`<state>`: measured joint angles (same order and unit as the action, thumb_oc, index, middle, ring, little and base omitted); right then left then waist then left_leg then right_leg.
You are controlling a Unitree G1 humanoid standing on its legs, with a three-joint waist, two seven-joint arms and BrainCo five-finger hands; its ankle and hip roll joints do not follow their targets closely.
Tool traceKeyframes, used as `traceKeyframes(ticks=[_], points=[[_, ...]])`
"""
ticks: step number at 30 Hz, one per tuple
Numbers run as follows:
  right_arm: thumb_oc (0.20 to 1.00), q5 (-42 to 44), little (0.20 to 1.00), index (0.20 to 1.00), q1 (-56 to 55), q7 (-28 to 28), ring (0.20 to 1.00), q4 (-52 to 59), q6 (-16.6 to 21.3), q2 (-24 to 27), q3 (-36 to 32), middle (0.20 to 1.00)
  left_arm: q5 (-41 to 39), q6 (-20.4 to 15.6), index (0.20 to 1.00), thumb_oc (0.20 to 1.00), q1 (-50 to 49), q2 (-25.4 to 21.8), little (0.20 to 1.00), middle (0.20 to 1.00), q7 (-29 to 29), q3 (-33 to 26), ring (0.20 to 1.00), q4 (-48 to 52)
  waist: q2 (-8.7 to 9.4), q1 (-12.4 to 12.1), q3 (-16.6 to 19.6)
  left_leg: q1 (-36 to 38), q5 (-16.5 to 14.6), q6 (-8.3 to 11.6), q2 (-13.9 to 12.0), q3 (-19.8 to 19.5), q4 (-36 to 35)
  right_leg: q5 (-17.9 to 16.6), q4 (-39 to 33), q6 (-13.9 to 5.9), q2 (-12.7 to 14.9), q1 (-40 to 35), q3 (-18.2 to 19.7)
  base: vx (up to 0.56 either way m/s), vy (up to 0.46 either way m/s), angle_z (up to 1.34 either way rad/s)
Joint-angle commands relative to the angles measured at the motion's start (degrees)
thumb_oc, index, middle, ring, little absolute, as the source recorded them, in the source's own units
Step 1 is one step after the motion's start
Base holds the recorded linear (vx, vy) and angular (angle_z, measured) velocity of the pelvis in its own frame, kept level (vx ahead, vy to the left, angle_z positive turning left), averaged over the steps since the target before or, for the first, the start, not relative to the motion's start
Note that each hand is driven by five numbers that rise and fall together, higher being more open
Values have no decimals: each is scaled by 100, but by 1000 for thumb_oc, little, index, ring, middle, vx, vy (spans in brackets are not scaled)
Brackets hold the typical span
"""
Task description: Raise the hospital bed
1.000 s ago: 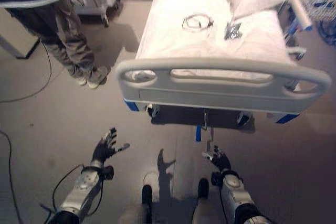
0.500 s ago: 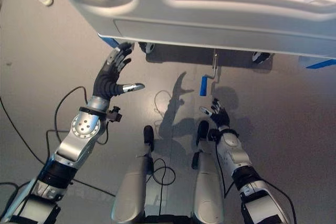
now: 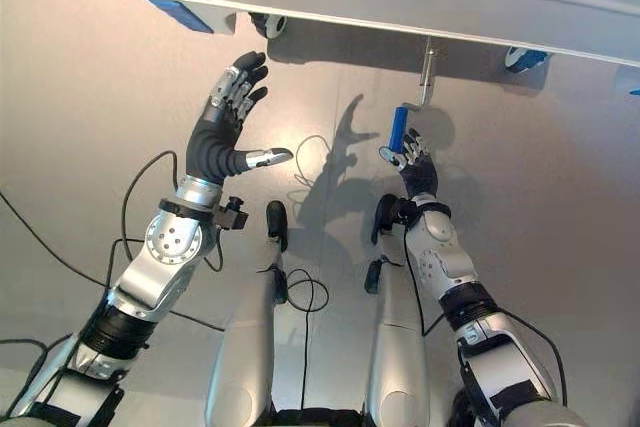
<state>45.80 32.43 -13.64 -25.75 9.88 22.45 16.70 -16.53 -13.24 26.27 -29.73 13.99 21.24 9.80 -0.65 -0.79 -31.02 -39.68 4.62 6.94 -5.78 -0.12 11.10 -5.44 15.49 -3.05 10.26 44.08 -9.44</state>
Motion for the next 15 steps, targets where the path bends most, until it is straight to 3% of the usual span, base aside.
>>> traceKeyframes(ticks=[1,15], points=[[1000,250,1000,1000,227,-39,1000,427,316,71,133,1000,105,-184,1000,1000,80,-123,1000,1000,137,-96,1000,754,205,-88,123,-281,75,-241,223,19,41,385,380,-458,269,-92,-108,16,-12,12],[1000,783,1000,1000,879,60,1000,341,233,294,401,1000,248,-71,1000,1000,145,-198,1000,1000,316,-109,1000,803,367,-160,123,-331,77,-227,232,-62,-19,385,254,-443,243,-151,-224,7,-1,3]])
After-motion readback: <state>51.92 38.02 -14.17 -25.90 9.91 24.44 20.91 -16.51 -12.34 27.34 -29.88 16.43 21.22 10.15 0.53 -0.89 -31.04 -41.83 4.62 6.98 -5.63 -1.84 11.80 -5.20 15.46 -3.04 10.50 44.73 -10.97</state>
